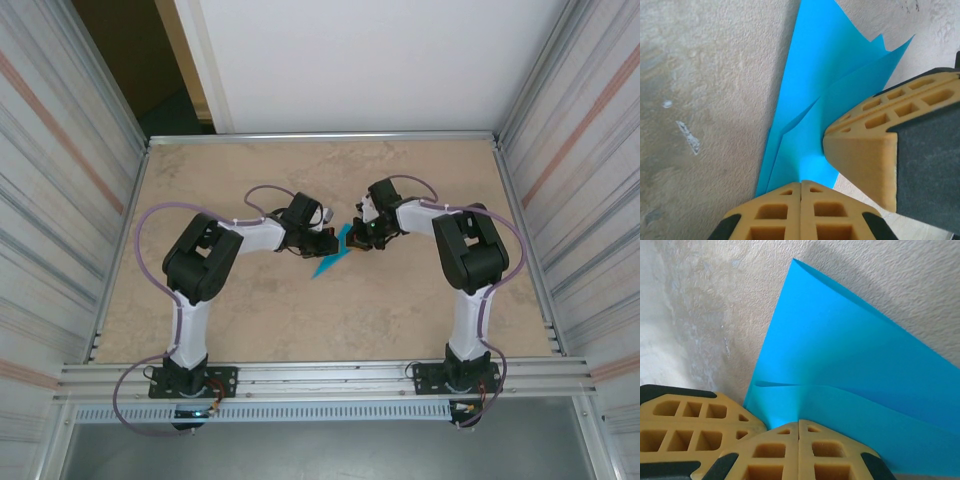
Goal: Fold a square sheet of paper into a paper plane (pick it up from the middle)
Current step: Fold the wing for the fifth time at the center of the table.
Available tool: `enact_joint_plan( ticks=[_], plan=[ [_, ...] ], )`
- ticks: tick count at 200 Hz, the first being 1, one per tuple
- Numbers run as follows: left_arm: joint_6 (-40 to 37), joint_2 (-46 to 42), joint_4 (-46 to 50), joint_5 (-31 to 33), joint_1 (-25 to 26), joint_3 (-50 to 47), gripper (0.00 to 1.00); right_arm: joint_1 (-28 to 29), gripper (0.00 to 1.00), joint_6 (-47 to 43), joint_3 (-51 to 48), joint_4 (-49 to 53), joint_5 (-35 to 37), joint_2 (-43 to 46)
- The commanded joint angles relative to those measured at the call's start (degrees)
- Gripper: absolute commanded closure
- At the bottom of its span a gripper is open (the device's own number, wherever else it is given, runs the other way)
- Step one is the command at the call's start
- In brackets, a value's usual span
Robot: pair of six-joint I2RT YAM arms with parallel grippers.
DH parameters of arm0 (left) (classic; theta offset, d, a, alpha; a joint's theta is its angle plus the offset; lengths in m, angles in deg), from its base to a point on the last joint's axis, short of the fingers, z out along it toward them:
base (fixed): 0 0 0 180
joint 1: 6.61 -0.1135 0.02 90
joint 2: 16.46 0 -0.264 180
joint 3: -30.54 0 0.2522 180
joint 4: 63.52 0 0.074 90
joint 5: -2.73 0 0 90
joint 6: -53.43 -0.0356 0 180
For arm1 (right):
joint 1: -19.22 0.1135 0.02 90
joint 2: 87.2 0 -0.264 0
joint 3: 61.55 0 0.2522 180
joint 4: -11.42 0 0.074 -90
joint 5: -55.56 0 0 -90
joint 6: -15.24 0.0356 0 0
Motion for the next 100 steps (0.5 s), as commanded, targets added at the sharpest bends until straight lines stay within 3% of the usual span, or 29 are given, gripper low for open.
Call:
enact_joint_plan(
  ticks=[1,100],
  plan=[
    [-1.7,1.48,7.86,5.71,-1.05,-3.36,1.0,-2.16,0.96,-2.25,1.08,0.06,1.25,-2.38],
    [-2.52,1.36,6.79,3.87,-2.05,-5.43,1.0,-14.31,0.96,0.21,4.43,-2.58,0.02,-2.62]
  ],
)
